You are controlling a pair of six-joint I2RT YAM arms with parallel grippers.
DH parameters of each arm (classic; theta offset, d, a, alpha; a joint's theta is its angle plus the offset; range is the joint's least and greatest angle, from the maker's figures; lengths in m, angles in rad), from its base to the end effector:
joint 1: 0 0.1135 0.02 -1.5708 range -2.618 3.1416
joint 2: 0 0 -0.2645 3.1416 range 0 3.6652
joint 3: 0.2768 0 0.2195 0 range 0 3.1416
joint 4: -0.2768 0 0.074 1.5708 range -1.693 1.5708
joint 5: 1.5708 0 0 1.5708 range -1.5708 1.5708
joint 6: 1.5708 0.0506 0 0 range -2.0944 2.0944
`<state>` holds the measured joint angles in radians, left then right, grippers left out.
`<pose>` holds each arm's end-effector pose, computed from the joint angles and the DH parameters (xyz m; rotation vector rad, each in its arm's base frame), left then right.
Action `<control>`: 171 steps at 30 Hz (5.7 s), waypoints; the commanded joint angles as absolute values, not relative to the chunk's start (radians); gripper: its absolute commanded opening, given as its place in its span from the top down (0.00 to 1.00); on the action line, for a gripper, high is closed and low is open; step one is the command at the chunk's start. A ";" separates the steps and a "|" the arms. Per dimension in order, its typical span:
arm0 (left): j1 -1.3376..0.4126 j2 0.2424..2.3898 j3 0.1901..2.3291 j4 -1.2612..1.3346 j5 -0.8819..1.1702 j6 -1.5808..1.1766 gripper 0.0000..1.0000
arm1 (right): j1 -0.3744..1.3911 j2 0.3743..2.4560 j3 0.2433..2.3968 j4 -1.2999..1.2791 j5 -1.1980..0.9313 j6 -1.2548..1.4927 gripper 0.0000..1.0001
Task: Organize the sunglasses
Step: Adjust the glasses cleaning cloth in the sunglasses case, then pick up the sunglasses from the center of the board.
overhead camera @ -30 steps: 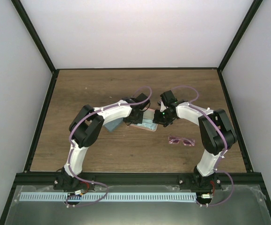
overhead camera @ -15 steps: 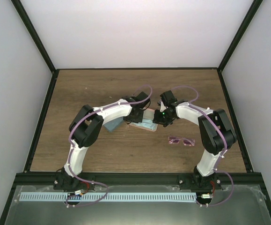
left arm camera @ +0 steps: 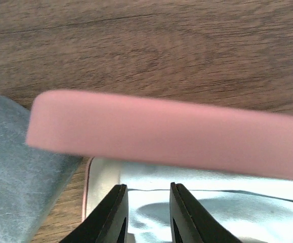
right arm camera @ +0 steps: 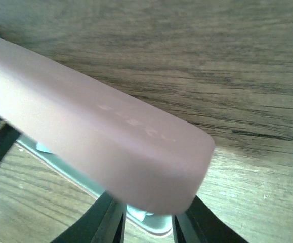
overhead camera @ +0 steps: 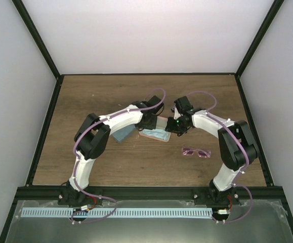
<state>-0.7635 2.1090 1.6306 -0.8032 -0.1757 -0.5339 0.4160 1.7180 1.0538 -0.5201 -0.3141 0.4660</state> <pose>0.2994 -0.2743 0.1780 0.2857 2.7913 -0.0499 0.2755 0.1388 0.1791 -0.0171 2.8567 0.6474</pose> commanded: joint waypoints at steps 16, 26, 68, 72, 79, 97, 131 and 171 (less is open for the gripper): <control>-0.770 2.090 1.540 -0.709 0.055 -0.514 0.91 | 0.425 1.584 1.007 -0.518 -0.358 0.505 0.99; -0.771 2.072 1.518 -0.721 0.009 -0.479 0.80 | 0.378 1.428 0.976 -0.636 -0.271 0.568 0.98; -1.054 2.308 1.952 -0.748 0.065 -0.272 0.78 | -0.193 0.962 0.490 -0.709 -0.718 0.658 0.99; -1.054 2.299 1.952 -0.755 0.068 -0.264 0.78 | -0.195 1.015 0.485 -0.643 -0.684 0.655 0.99; -1.051 2.293 1.951 -0.768 0.055 -0.262 0.79 | -0.194 1.097 0.497 -0.594 -0.627 0.623 0.99; -1.037 2.274 1.928 -0.767 0.038 -0.279 0.79 | -0.195 1.223 0.494 -0.566 -0.521 0.623 0.99; -1.095 2.194 1.829 -0.534 0.338 0.357 0.47 | -0.416 1.186 0.793 -0.766 -0.356 0.601 0.71; -1.136 2.357 1.831 -0.465 0.248 0.416 0.62 | -0.416 1.321 0.844 -0.756 -0.435 0.569 0.70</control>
<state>-1.1339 2.3356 1.8416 -0.4911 0.2615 0.4042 -0.4103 1.3155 0.8051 -0.7563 -0.4126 0.5766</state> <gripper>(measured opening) 0.413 0.297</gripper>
